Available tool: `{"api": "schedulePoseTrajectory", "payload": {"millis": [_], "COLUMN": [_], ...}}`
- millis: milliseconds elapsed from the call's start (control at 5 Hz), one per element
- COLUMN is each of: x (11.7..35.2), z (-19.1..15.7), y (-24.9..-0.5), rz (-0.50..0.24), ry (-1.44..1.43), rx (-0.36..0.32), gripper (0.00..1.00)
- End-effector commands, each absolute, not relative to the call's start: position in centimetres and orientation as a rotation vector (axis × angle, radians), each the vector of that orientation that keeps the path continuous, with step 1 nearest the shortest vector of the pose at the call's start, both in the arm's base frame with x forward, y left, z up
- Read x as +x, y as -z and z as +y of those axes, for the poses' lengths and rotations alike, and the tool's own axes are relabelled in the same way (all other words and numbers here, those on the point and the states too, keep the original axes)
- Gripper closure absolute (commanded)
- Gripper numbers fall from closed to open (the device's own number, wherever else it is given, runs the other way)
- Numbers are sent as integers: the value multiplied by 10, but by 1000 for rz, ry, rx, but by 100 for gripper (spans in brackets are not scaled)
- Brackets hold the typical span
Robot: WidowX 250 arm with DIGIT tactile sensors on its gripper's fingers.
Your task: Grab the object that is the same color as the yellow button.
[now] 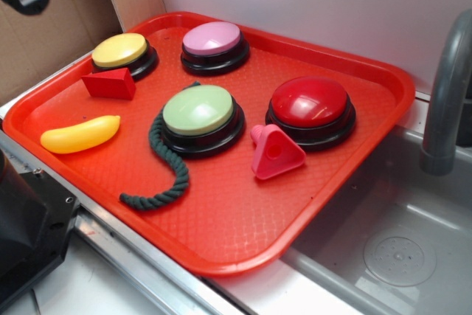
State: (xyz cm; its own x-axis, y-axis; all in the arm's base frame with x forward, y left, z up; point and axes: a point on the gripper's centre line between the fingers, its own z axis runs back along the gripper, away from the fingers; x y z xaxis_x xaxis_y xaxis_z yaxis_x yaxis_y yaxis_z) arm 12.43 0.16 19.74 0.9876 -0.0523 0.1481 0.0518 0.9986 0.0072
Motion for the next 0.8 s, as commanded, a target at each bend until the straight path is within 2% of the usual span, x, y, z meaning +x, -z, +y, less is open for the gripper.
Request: {"api": "schedulePoseTrajectory", "payload": {"millis": [0, 200, 600], "x": [137, 146, 147], "z": [37, 42, 50], "y": [-154, -125, -68], "rz": [-192, -174, -87], "ry": [58, 120, 199], "rx": [51, 18, -12], "gripper": [0, 0, 0]}}
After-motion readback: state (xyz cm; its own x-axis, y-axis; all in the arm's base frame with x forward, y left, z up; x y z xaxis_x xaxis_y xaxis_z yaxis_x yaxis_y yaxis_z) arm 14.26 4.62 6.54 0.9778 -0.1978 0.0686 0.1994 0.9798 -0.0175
